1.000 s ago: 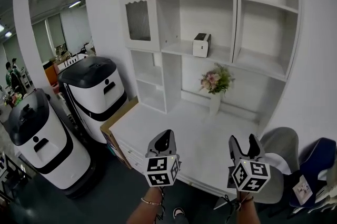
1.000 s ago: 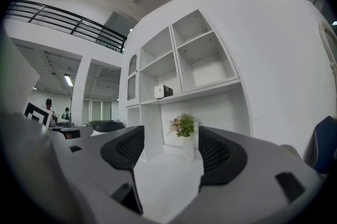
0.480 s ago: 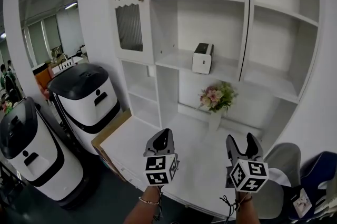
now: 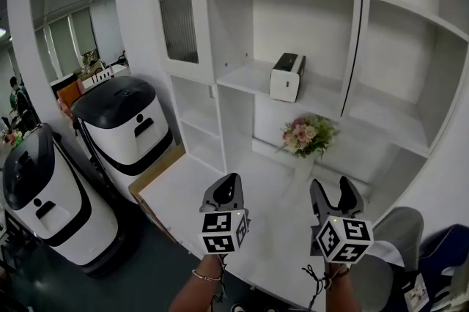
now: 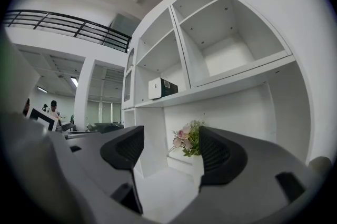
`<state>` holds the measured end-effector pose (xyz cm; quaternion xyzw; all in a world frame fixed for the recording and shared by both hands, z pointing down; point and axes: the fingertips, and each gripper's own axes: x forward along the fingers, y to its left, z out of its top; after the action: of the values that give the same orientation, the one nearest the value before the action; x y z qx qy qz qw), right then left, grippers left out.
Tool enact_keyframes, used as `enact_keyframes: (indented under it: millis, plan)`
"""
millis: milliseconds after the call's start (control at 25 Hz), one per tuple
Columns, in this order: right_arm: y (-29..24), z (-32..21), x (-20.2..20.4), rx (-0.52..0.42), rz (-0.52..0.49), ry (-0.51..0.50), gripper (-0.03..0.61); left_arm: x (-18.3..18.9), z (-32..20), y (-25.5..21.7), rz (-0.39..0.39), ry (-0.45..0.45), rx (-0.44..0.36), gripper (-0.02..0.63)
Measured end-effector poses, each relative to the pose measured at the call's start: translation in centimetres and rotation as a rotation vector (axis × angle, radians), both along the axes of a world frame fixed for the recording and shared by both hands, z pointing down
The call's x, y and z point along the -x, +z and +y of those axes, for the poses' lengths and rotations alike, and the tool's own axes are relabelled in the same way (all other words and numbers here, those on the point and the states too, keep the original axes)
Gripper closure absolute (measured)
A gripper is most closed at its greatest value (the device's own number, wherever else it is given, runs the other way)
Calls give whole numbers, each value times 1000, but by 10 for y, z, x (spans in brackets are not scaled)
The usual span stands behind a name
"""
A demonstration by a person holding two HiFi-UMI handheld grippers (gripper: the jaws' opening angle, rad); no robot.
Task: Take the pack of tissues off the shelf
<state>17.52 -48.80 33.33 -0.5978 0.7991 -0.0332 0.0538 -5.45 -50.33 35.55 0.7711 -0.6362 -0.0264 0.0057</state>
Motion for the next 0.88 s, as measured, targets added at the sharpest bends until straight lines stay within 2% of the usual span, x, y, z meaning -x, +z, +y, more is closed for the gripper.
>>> enact_keyframes:
  millis: [240, 480, 880]
  plan:
    - [-1, -9, 5, -2, 2, -31, 250, 4, -3, -3, -4, -34, -1, 595]
    - [-7, -16, 16, -2, 1, -70, 249, 6, -4, -5, -31, -29, -4, 595]
    - [-60, -41, 49, -80, 81, -110, 244, 41, -18, -21, -59, -61, -2, 595]
